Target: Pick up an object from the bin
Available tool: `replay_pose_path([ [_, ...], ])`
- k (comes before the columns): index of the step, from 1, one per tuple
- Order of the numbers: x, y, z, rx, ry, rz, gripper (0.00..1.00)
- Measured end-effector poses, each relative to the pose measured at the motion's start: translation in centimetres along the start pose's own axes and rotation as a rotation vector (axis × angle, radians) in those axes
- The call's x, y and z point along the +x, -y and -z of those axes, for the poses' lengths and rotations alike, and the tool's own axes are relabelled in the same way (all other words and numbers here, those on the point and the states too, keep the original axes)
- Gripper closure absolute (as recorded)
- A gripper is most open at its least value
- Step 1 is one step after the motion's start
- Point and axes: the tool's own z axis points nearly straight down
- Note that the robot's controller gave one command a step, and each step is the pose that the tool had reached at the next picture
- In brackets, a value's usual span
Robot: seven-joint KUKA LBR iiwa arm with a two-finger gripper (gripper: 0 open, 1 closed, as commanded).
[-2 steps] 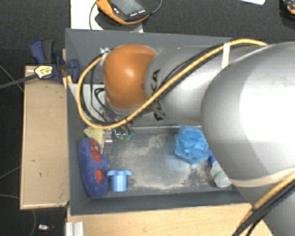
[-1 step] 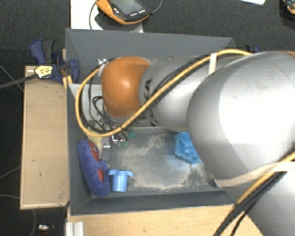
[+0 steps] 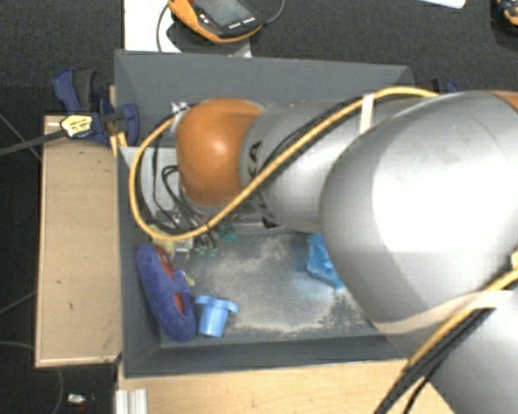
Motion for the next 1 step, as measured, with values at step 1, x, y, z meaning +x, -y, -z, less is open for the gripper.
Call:
replay_pose_path([
  [1, 0.00, 0.01, 0.05, 0.000, 0.000, -0.003, 1.00],
])
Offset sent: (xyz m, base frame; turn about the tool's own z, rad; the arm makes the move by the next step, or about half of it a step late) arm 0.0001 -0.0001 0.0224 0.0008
